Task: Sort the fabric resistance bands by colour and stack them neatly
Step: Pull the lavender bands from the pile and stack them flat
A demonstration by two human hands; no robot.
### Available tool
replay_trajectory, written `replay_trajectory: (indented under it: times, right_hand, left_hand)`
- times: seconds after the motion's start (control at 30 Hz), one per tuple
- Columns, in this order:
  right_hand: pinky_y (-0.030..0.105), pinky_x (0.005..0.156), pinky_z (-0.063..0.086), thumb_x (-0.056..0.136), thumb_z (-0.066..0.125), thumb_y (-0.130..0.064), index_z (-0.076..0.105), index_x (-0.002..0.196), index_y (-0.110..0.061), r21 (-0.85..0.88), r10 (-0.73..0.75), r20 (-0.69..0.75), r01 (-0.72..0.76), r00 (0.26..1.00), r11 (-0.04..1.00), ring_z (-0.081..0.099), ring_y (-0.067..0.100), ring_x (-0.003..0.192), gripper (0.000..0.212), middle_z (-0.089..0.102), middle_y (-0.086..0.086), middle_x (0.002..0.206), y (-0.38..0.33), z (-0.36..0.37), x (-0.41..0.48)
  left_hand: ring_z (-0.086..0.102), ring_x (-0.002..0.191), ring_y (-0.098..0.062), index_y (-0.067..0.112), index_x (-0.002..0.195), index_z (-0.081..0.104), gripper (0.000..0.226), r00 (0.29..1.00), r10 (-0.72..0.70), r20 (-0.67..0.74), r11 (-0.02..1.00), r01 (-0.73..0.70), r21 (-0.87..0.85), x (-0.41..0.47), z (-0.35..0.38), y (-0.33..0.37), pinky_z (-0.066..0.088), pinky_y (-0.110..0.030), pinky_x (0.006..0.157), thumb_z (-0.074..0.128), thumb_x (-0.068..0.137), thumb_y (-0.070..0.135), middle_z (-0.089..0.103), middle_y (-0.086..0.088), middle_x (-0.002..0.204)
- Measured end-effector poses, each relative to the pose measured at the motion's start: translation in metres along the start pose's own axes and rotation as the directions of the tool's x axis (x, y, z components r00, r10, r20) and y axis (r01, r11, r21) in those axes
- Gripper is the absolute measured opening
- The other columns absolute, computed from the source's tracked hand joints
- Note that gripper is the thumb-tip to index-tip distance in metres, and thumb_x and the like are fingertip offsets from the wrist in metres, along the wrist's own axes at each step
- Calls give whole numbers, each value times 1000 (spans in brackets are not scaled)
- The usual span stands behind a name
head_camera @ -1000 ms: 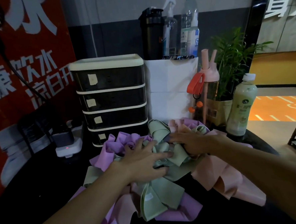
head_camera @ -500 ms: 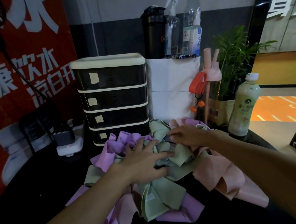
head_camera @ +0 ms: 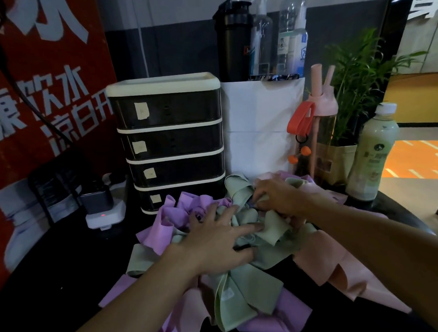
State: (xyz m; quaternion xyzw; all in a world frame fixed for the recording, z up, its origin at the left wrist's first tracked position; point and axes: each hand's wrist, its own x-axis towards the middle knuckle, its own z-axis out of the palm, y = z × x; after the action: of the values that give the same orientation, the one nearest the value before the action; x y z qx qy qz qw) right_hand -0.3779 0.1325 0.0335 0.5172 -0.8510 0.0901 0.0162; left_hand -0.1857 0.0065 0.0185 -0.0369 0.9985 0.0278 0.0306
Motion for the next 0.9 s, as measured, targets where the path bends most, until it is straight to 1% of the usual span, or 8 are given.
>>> replay_trajectory:
  times: [0.17, 0.27, 0.3, 0.37, 0.43, 0.53, 0.67, 0.9]
  right_hand:
    - [20, 86, 37, 93, 61, -23, 72, 110, -20, 8, -35, 90, 35, 995, 999, 58, 16, 105, 20, 62, -2, 113, -2, -11, 0]
    - [14, 81, 27, 95, 55, -25, 69, 114, -21, -100, -71, 68, 78, 995, 992, 54, 13, 109, 24, 61, -5, 118, -7, -20, 1]
    - [16, 86, 30, 96, 53, -23, 68, 116, -19, -125, -91, 72, 100, 993, 987, 53, 14, 110, 25, 60, -3, 120, -10, -20, 0]
    - [34, 98, 41, 96, 52, -20, 67, 115, -16, -161, -111, 66, 121, 992, 979, 53, 21, 108, 25, 60, 3, 122, -9, -11, 0]
    - [43, 98, 43, 95, 52, -19, 67, 112, -18, -241, -113, 55, 123, 992, 963, 51, 27, 110, 23, 59, 7, 120, -9, -5, -3]
    - [40, 96, 42, 94, 52, -18, 67, 110, -17, -265, -141, 89, 160, 986, 951, 51, 27, 111, 22, 59, 6, 119, -9, -8, -5]
    - [34, 91, 47, 90, 58, -23, 72, 97, -29, -128, -137, 120, 152, 983, 980, 58, 6, 92, 17, 64, -13, 102, -5, -24, -6]
    - [37, 85, 48, 94, 55, -19, 69, 105, -14, -109, -42, 86, 51, 995, 993, 59, 26, 98, 18, 65, 7, 105, -14, -15, -6]
  left_hand:
    - [-13, 150, -31, 71, 139, 12, 58, 1000, -2, -9, 1000, 2, -3, -2, -1, 2, -2, -75, 110, 41, 89, 71, -4, 13, 165]
    - [-13, 150, -31, 71, 140, 11, 58, 1000, -3, -8, 1000, 3, 3, -1, 0, 1, -2, -74, 110, 39, 89, 73, -5, 13, 165]
    - [-13, 150, -31, 71, 140, 11, 58, 1000, -1, -9, 1000, 1, 6, -1, 1, 1, -2, -74, 110, 38, 89, 73, -5, 14, 165]
    - [-13, 151, -31, 71, 139, 10, 57, 1000, 0, -9, 1000, 0, 4, 0, 2, 0, -2, -75, 110, 36, 89, 73, -6, 14, 165]
    - [-14, 151, -31, 71, 139, 9, 57, 1000, -4, -10, 1000, 4, -13, 0, 2, 0, -3, -74, 110, 35, 88, 72, -6, 14, 165]
    - [-15, 151, -31, 71, 139, 9, 57, 1000, -5, -12, 1000, 5, -20, -1, 3, 0, -4, -74, 111, 35, 88, 72, -6, 14, 165]
    - [-14, 151, -30, 72, 138, 9, 57, 1000, 1, -21, 1000, -1, -22, -1, 4, -2, -3, -74, 110, 36, 88, 72, -5, 16, 164]
    - [-14, 151, -29, 72, 138, 9, 56, 999, 6, -41, 1000, -7, -22, -1, 6, -2, -2, -74, 111, 33, 88, 72, -5, 17, 164]
